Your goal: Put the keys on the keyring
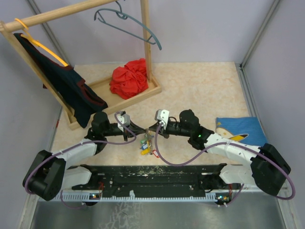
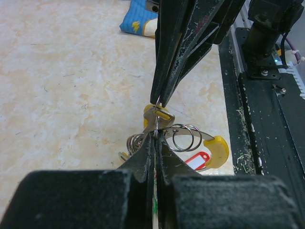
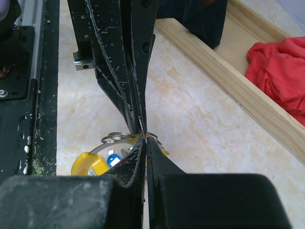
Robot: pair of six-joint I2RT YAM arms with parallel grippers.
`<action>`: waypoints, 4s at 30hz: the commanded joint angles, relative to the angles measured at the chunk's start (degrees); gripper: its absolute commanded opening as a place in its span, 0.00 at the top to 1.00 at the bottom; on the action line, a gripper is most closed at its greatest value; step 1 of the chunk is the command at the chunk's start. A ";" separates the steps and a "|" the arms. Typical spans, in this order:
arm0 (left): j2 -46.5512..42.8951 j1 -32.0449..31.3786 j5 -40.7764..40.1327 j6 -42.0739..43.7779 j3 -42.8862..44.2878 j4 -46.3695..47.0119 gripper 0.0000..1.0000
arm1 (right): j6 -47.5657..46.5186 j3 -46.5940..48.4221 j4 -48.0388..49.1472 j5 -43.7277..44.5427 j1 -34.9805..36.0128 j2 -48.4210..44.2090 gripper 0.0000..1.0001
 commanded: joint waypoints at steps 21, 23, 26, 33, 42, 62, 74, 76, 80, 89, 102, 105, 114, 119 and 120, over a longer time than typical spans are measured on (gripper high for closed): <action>-1.18 0.40 2.51 0.74 -0.55 3.90 0.99 | 1.39 0.79 1.99 -2.53 0.40 0.25 1.00; -1.17 0.38 2.60 0.72 -0.59 3.89 0.99 | 1.59 0.79 2.10 -2.61 0.46 0.34 1.00; -1.27 0.35 2.85 0.68 -0.58 4.18 0.99 | 1.79 0.90 2.04 -2.73 0.45 0.43 1.00; -1.09 0.40 3.85 0.73 -0.59 4.46 0.99 | 2.20 1.04 2.22 -2.01 0.41 1.09 1.00; -0.80 0.34 5.26 0.39 -0.75 5.53 1.00 | 4.57 0.63 5.13 -1.44 0.46 1.49 1.00; 0.13 0.30 5.65 -2.25 -1.64 9.97 1.00 | 7.85 -1.77 14.28 -1.66 0.68 2.58 1.00; 1.37 0.31 5.34 -2.06 -1.38 9.94 1.00 | 8.70 -2.45 17.15 -1.19 0.66 2.09 1.00; 1.47 0.33 5.30 -1.68 -1.25 9.57 1.00 | 8.56 -2.13 16.66 -0.89 0.63 1.73 1.00; 0.90 0.31 4.67 0.14 -0.57 6.10 1.00 | 8.66 -2.05 17.35 -1.06 0.63 1.40 1.00; 1.31 0.29 5.58 -1.59 -0.60 7.72 1.00 | 9.70 -1.73 19.23 -2.07 0.64 2.48 1.00; 0.85 0.25 3.34 -3.00 -0.54 7.90 1.00 | 5.15 1.56 12.21 -5.96 0.64 5.11 1.00; 0.80 0.33 1.38 -4.32 -0.20 7.63 0.99 | 2.22 2.11 9.03 -6.79 0.84 4.46 1.00; -0.73 0.40 -6.06 -7.68 0.63 4.77 0.99 | -4.11 3.18 0.87 -4.98 1.95 4.29 1.00; -0.43 0.45 -8.60 -10.46 1.76 3.10 0.99 | -6.98 4.13 -3.03 -1.44 3.11 4.64 1.00; -0.39 0.50 -8.79 -10.95 1.81 3.34 0.99 | -7.66 4.41 -3.81 -0.61 3.45 4.88 1.00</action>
